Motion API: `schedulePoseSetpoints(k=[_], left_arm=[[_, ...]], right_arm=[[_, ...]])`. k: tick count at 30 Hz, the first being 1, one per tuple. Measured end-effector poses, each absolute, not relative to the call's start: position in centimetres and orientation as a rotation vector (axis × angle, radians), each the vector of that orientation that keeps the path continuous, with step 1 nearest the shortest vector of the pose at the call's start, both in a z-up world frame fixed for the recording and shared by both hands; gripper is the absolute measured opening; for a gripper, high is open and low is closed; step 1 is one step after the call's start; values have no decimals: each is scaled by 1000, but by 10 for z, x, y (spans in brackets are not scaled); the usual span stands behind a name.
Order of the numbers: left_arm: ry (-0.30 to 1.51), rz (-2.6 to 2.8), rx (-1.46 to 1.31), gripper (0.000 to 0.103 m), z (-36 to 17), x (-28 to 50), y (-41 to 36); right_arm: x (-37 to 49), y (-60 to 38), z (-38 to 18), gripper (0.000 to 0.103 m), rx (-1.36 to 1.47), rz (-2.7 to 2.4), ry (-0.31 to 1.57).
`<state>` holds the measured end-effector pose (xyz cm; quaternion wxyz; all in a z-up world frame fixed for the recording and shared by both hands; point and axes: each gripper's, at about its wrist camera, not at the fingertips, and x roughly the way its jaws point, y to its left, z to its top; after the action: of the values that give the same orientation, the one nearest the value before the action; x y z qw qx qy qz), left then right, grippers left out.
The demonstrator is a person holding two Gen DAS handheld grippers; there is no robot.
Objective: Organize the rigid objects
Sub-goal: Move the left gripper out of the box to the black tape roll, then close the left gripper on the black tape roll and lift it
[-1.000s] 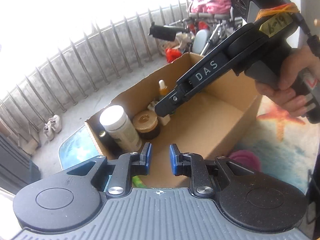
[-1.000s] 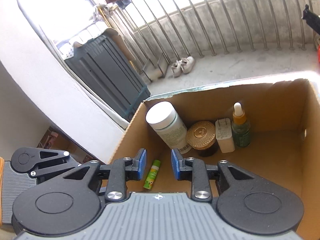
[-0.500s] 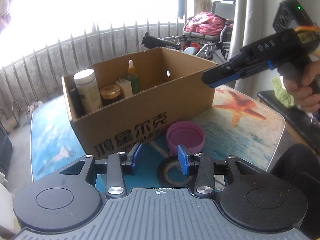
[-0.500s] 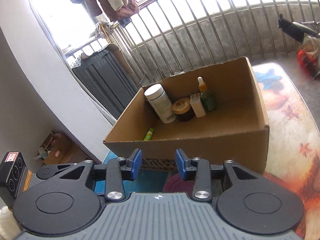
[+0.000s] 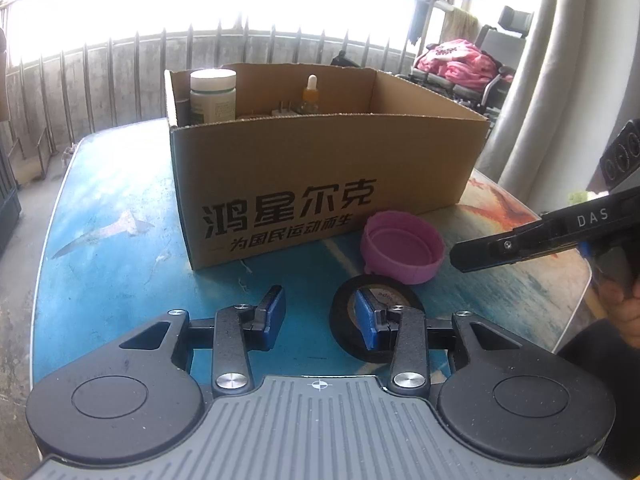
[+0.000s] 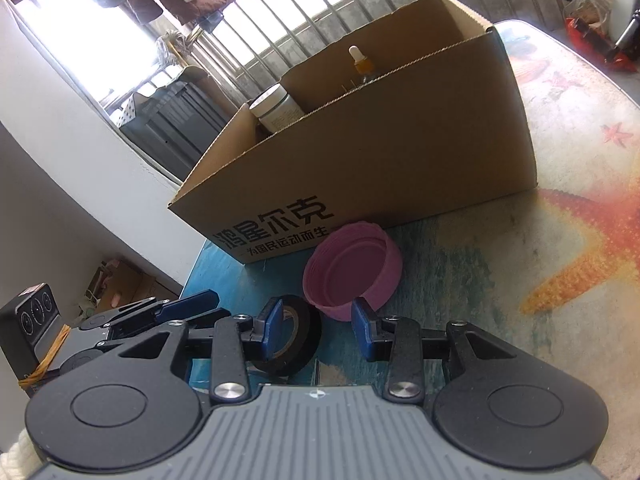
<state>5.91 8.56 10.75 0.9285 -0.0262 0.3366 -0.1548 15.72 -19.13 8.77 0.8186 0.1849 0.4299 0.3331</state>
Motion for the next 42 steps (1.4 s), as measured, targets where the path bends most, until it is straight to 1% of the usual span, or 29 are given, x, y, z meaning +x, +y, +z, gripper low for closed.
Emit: schedulePoseSetpoints(k=[5, 7, 8, 11, 12, 17, 19, 21, 26, 27, 28, 29, 32, 36, 42], left_arm=[[689, -322, -22, 38, 94, 63, 72], [722, -333, -12, 36, 89, 69, 67], [728, -338, -11, 33, 86, 71, 64], [717, -320, -12, 18, 81, 72, 59], [715, -317, -7, 17, 81, 72, 57], [685, -321, 43, 16, 83, 62, 50], [665, -318, 59, 16, 86, 57, 49], [630, -314, 90, 16, 89, 52, 45], [593, -326, 91, 16, 98, 43, 38], [583, -330, 100, 16, 100, 41, 35], [575, -333, 106, 16, 102, 39, 33], [569, -337, 129, 16, 104, 38, 28], [530, -346, 171, 16, 110, 30, 21], [463, -368, 176, 16, 129, 24, 17], [320, -397, 216, 16, 180, 29, 6]], right_arm=[[153, -182, 72, 40, 409, 718, 949], [152, -179, 68, 40, 411, 714, 958], [152, -178, 66, 40, 413, 710, 963], [153, -176, 62, 40, 421, 713, 967], [153, -176, 62, 40, 424, 714, 966], [151, -180, 60, 40, 457, 722, 974], [151, -182, 58, 42, 482, 726, 978], [151, -184, 56, 47, 516, 740, 982], [149, -186, 51, 48, 584, 761, 994], [148, -186, 50, 47, 591, 761, 990], [147, -187, 49, 43, 598, 763, 985], [144, -188, 48, 23, 606, 765, 976], [136, -191, 53, 22, 602, 742, 924], [123, -196, 75, 22, 566, 738, 842], [118, -209, 133, 23, 507, 755, 670]])
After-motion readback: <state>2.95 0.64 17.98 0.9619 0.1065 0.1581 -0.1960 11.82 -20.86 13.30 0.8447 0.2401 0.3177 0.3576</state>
